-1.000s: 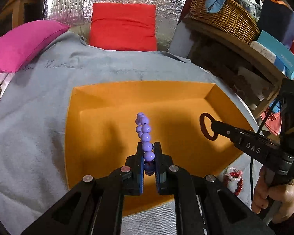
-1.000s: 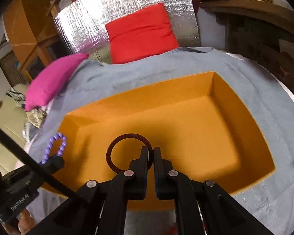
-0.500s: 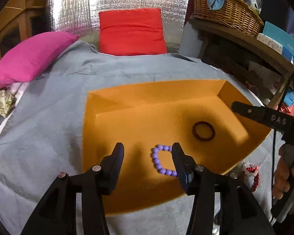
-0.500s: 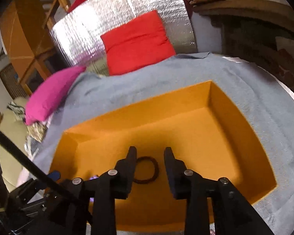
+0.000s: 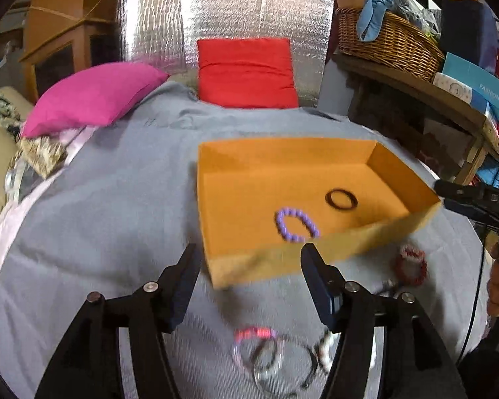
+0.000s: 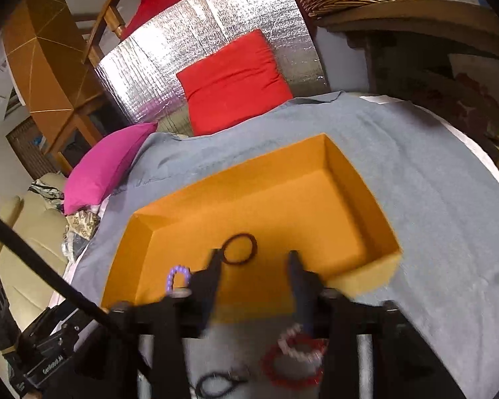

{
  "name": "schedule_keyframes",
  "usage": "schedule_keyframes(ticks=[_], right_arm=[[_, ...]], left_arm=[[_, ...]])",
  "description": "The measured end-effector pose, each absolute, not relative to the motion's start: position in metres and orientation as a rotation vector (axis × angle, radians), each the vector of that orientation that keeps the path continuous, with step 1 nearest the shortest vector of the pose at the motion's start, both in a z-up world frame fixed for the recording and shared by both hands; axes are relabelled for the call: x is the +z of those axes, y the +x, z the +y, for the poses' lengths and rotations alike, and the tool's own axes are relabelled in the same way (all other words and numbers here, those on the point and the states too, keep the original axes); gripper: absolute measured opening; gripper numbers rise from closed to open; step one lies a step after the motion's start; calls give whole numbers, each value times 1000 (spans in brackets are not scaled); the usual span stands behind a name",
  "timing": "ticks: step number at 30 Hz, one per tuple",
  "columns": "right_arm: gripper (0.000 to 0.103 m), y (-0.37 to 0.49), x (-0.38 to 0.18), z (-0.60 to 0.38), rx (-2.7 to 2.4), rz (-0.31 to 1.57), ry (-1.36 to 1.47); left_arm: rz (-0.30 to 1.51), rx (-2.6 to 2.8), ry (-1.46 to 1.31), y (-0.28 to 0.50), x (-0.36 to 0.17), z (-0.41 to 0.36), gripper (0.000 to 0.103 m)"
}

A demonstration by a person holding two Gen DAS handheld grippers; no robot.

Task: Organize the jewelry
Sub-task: 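Withdraw both tools from the box toward the remaining bracelets on the table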

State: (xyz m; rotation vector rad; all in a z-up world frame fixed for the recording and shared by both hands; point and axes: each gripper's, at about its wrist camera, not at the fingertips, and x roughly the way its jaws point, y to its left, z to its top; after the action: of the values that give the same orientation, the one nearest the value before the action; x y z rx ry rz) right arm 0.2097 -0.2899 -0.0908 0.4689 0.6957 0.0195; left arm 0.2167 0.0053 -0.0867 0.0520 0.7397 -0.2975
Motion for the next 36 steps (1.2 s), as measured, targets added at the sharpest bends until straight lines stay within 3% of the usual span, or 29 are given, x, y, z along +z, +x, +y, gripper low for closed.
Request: schedule_keyframes(ticks=[10,19,25,36], right_arm=[[65,145,-123,-329,18,765,594],[64,161,-154,-343,65,856,783],[53,174,-164,-334,57,909,815],[53,178,-170,-345,19,910,860]], left_arm=[[810,-320,144,180,-115,9,64],[847,-364,228,181,-130,7,64],[853,-342,242,193,-124,17,64],[906,-348,171,201,-129,38,64]])
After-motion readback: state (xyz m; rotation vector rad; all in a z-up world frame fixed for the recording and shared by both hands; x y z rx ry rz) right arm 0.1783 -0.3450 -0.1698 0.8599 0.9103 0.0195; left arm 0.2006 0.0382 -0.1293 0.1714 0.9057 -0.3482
